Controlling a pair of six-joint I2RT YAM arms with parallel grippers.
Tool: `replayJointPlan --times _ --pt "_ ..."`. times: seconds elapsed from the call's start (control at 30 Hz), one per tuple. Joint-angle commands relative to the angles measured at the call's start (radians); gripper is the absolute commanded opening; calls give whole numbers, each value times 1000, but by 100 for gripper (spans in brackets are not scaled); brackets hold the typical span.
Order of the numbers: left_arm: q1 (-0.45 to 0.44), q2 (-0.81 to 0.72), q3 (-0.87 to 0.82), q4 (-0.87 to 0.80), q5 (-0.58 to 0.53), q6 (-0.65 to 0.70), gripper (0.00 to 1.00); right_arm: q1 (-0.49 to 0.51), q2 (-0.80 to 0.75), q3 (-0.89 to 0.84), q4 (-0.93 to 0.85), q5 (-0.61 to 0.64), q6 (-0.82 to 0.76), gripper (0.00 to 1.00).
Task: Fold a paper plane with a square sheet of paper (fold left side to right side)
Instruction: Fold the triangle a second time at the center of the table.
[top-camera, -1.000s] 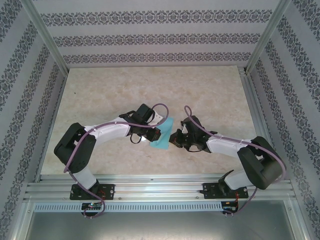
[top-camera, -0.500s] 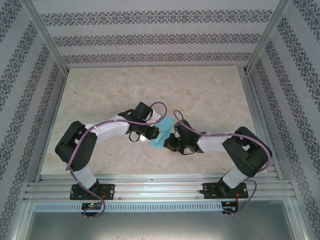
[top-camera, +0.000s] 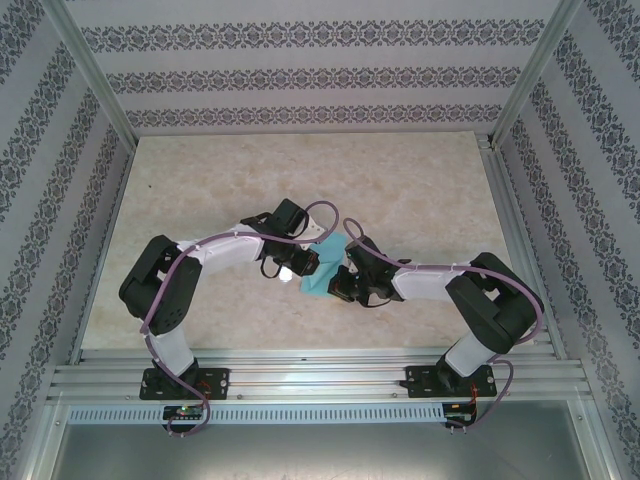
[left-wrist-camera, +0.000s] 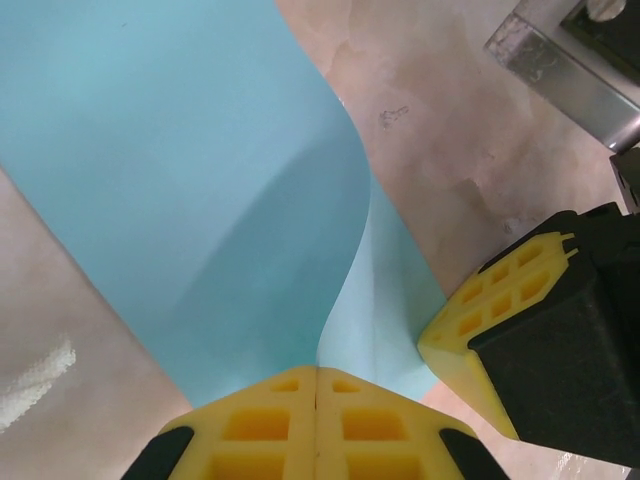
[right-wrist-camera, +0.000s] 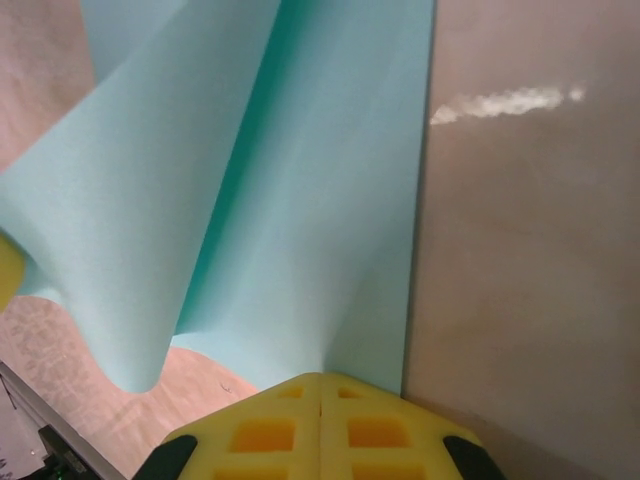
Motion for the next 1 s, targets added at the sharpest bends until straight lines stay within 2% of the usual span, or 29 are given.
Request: replayJointPlan --times 0.0,0.47,0.97 --pt "19 -20 30 -61 26 62 5 5 -3 50 -24 11 -72 5" --pt "35 21 105 -138 25 153 5 -81 -43 34 -23 -6 -117 8" --pt "37 38 118 -179 -34 216 5 -80 36 58 -11 -13 -130 8"
